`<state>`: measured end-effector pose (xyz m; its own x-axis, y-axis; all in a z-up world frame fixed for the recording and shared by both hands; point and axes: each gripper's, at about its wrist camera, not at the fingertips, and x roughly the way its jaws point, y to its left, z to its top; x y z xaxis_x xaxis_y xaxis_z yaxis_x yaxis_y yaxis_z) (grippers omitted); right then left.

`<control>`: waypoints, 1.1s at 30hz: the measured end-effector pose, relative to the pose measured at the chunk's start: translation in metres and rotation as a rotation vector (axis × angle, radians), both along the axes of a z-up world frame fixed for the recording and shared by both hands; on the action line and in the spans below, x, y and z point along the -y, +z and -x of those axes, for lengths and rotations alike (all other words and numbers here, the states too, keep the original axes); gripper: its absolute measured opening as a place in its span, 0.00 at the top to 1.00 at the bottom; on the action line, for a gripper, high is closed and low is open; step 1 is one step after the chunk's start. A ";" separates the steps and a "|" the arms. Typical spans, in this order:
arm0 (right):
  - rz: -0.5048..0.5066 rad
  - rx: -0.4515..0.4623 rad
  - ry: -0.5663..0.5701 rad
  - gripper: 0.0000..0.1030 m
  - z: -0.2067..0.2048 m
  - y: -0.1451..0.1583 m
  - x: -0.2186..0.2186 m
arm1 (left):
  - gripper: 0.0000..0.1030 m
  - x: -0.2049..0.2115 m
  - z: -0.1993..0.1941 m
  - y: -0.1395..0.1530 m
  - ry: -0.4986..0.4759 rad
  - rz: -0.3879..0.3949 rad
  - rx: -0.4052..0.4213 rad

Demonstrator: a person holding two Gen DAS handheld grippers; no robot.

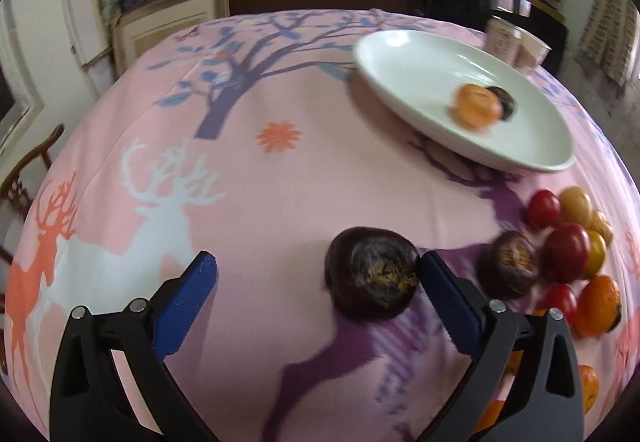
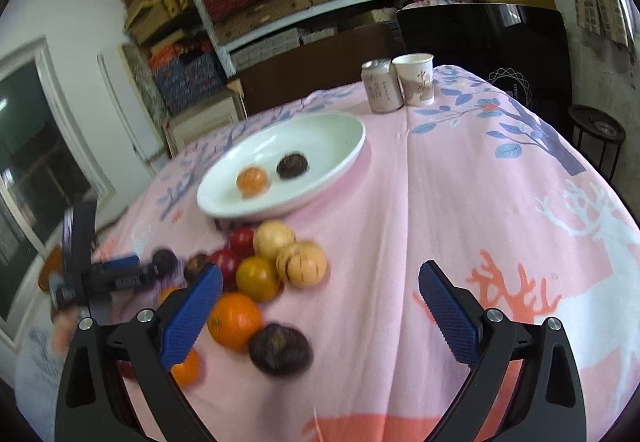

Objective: Organize fruits
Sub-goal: 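Grasp a dark purple fruit with the left tool while the right tool grasps another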

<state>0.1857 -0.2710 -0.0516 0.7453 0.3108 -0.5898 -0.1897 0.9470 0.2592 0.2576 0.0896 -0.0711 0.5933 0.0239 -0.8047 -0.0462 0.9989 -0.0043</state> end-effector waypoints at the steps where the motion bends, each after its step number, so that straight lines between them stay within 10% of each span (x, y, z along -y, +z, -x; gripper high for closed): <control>1: 0.049 -0.014 0.019 0.04 0.003 -0.003 -0.007 | 0.04 -0.006 -0.002 -0.002 0.005 0.041 -0.016; 8: 0.254 0.003 0.090 0.08 0.019 -0.006 -0.041 | 0.04 0.000 -0.006 -0.005 0.001 -0.017 -0.028; 12: 0.247 -0.057 0.099 0.28 0.011 -0.013 -0.039 | 0.04 0.001 -0.005 -0.005 0.002 -0.024 -0.028; 23: 0.242 -0.132 0.151 0.33 0.002 -0.023 -0.046 | 0.04 0.001 -0.003 -0.005 0.004 -0.032 -0.027; 33: 0.225 -0.173 0.199 0.59 0.001 -0.028 -0.049 | 0.04 0.002 -0.002 -0.004 0.005 -0.037 -0.026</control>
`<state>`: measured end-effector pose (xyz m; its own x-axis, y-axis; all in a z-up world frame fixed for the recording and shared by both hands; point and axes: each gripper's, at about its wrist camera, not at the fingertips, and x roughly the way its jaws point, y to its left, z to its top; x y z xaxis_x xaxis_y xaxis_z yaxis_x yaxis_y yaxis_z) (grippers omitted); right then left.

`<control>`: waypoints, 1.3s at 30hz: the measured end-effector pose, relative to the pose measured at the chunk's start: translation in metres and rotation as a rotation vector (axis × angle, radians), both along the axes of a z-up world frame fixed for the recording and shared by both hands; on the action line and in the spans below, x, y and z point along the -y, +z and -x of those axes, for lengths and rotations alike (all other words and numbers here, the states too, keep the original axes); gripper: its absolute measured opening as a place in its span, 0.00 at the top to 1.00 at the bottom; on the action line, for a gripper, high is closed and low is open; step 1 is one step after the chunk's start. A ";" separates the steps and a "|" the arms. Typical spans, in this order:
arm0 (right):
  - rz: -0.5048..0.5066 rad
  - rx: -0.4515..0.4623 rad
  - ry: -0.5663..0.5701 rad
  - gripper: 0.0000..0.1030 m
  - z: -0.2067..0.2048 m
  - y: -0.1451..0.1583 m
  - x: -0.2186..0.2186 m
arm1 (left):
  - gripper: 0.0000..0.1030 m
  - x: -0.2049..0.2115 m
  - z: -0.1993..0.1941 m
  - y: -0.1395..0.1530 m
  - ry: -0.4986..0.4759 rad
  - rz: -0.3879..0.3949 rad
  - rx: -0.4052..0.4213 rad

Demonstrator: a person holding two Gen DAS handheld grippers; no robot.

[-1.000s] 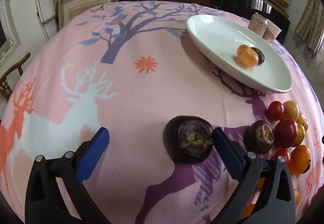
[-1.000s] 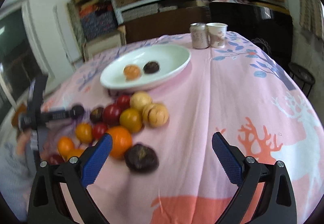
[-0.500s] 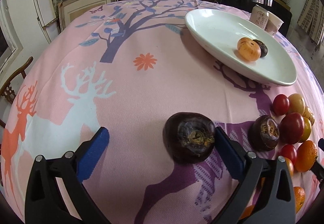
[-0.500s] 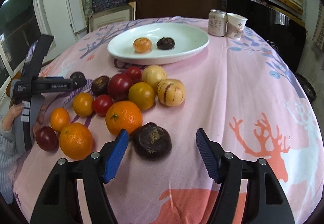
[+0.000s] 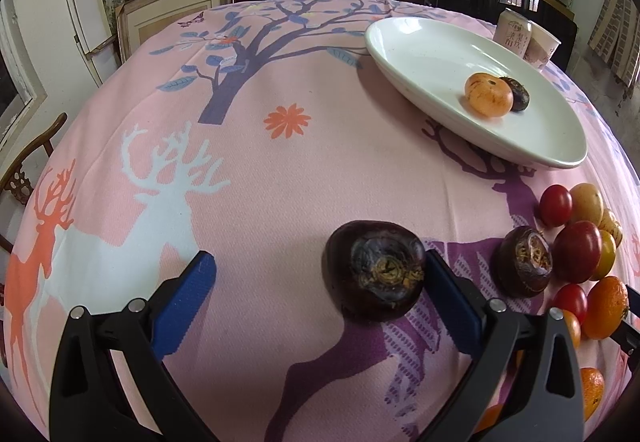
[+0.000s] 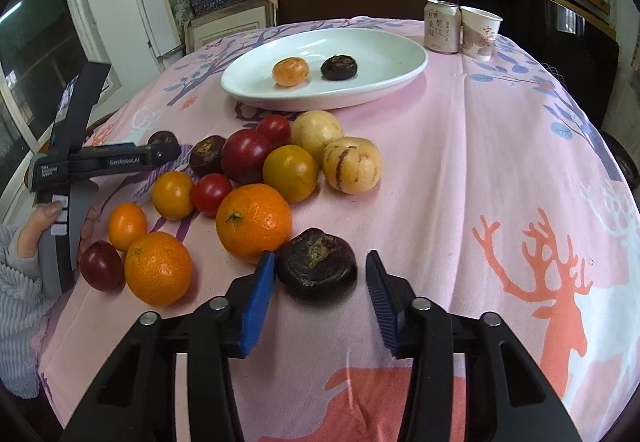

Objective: Organize fruits
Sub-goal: 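Grasp a dark purple fruit with the left tool while the right tool grasps another, then place both dark fruits onto the white plate and open both tools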

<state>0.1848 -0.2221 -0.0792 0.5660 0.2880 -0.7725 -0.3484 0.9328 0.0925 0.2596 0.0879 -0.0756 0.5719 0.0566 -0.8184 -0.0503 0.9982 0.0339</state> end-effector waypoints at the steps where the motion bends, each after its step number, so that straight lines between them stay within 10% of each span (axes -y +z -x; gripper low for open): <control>1: 0.011 -0.004 0.005 0.59 -0.001 -0.001 -0.002 | 0.04 0.001 0.001 0.000 0.000 -0.003 0.001; 12: 0.026 -0.013 0.012 0.59 -0.002 -0.004 -0.006 | 0.07 0.004 0.002 0.002 -0.052 0.016 0.009; 22: -0.013 -0.022 0.010 0.59 -0.003 -0.004 -0.001 | 0.57 0.018 0.019 0.009 -0.117 0.018 0.052; 39: -0.168 0.170 -0.041 0.60 -0.079 0.081 0.001 | 0.56 0.067 -0.037 0.079 -0.213 0.070 0.181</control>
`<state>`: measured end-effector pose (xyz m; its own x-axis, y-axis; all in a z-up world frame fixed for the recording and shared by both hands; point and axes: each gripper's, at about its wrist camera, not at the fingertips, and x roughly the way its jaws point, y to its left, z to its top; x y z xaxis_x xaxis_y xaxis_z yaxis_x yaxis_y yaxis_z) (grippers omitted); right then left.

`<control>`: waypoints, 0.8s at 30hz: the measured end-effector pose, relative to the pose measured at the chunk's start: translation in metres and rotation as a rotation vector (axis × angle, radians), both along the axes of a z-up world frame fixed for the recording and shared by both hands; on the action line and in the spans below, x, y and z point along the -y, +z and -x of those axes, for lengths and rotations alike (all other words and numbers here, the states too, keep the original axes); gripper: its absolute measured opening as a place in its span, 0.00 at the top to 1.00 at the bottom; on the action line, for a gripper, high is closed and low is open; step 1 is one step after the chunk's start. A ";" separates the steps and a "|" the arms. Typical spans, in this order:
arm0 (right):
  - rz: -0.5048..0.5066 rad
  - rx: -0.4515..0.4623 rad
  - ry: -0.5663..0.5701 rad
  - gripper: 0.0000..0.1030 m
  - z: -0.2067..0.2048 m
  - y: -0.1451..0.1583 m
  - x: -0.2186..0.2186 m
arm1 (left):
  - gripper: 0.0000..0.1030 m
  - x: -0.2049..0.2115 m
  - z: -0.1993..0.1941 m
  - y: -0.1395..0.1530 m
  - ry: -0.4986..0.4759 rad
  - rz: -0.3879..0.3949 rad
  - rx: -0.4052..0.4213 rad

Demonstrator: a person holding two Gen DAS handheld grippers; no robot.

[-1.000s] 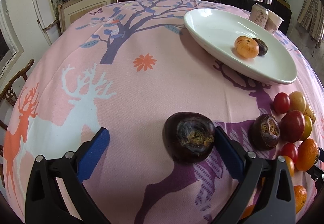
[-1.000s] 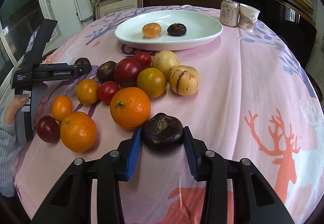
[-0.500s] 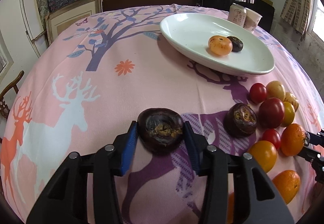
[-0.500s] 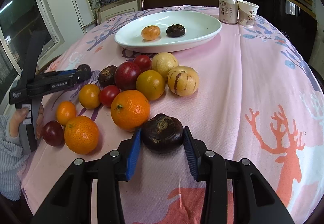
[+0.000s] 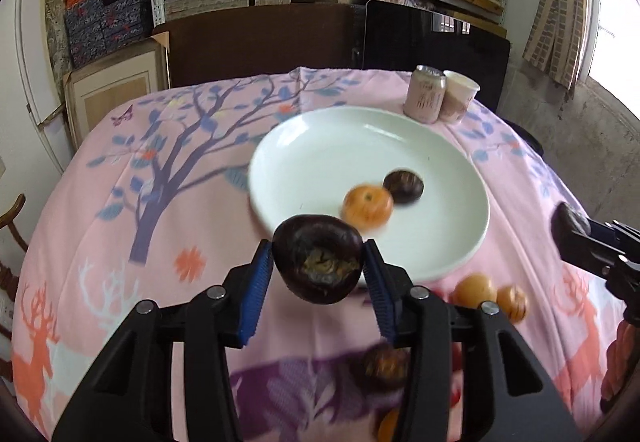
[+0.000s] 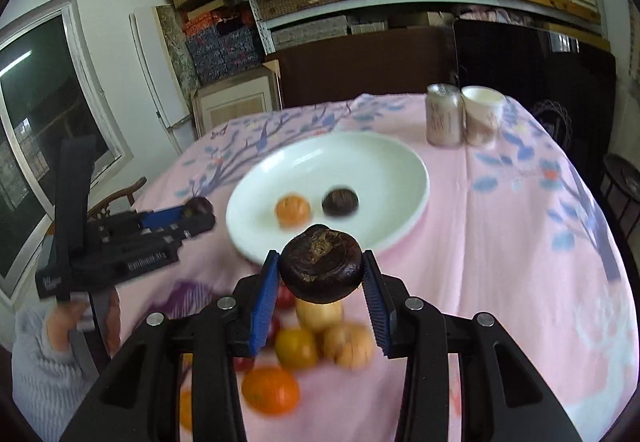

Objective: Organize fruits
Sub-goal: 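Place both dark fruits onto the white plate and open both tools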

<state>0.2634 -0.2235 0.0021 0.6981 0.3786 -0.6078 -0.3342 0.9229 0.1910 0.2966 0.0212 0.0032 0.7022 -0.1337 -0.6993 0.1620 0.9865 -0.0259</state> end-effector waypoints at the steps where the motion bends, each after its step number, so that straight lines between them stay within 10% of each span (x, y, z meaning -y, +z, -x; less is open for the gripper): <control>1: 0.006 0.004 -0.003 0.60 -0.015 0.000 -0.006 | 0.55 0.004 -0.011 -0.001 -0.001 0.005 -0.003; 12: -0.107 0.076 -0.104 0.17 -0.039 -0.015 0.013 | 0.09 -0.002 -0.032 -0.019 0.013 0.026 0.006; 24: -0.290 -0.015 -0.231 0.03 -0.024 -0.036 0.064 | 0.05 -0.015 0.019 -0.034 0.027 -0.046 -0.002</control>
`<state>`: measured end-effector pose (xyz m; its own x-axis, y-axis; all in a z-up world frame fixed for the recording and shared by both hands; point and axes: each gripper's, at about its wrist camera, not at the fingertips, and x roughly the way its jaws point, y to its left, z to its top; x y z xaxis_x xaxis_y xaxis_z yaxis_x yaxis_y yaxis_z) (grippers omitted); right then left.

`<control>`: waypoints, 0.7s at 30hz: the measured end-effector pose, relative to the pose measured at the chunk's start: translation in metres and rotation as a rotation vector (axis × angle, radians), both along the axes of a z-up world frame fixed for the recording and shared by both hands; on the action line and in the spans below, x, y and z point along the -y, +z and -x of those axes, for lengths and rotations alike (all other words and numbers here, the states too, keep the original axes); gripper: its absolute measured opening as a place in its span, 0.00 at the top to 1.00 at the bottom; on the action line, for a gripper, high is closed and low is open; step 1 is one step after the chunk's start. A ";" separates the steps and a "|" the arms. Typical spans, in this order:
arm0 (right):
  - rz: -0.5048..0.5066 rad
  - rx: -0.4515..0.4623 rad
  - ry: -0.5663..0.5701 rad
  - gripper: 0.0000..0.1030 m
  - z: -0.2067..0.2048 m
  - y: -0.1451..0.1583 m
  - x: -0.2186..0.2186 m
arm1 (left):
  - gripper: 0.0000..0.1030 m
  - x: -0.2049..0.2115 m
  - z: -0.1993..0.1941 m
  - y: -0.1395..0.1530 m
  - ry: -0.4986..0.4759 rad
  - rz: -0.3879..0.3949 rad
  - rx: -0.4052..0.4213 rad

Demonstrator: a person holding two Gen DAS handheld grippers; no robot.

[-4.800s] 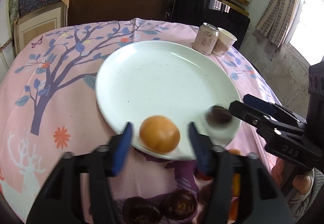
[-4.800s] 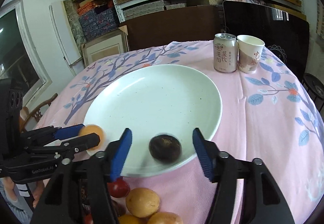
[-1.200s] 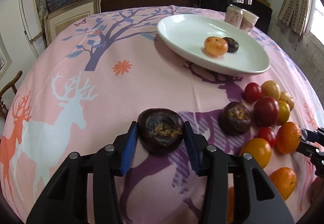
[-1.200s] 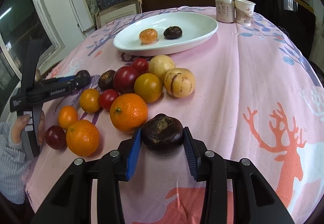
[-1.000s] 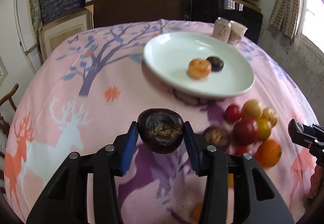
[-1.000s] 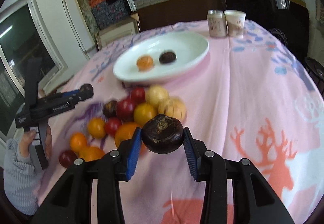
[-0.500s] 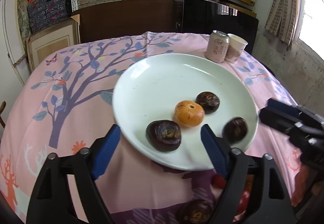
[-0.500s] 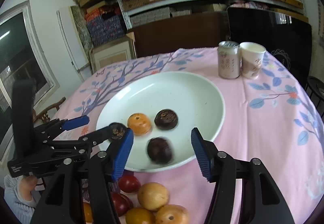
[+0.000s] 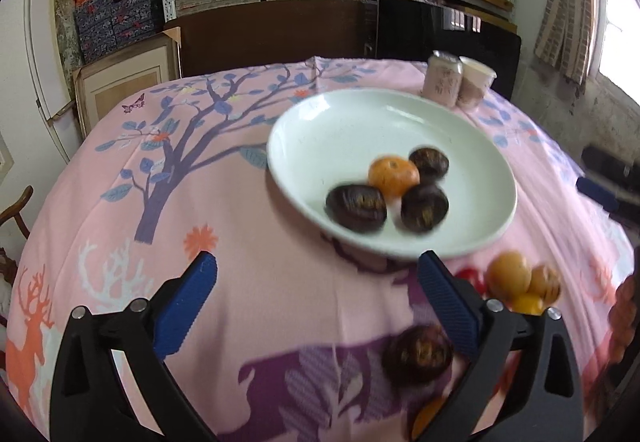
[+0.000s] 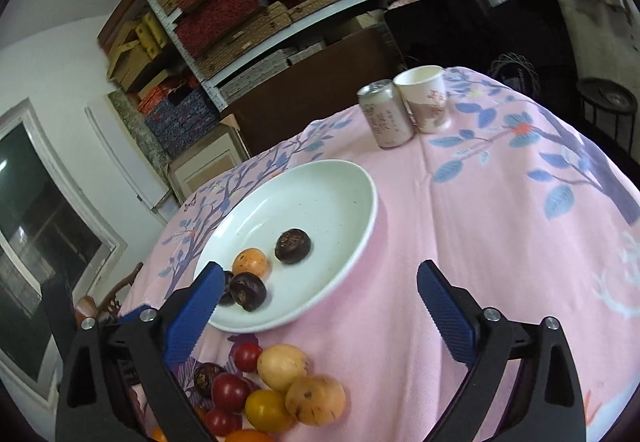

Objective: Organize fruits
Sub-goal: 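Place both dark fruits onto the white plate and open both tools, then grasp a dark fruit with the left tool while the right tool grasps a pale yellow fruit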

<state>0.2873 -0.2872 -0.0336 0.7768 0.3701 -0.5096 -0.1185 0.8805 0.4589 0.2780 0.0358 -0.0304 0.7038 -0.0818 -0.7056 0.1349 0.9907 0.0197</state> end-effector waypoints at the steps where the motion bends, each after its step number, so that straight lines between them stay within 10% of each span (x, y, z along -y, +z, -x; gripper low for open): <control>1: -0.016 -0.006 -0.011 0.03 0.004 -0.002 0.005 | 0.05 0.001 0.006 -0.004 -0.009 -0.012 -0.010; 9: -0.224 -0.096 -0.098 0.03 0.013 -0.025 0.049 | 0.05 0.019 0.023 -0.018 -0.069 -0.064 -0.035; 21: -0.148 -0.115 -0.066 0.03 0.010 -0.025 0.034 | 0.04 0.012 0.013 -0.029 -0.123 0.027 -0.137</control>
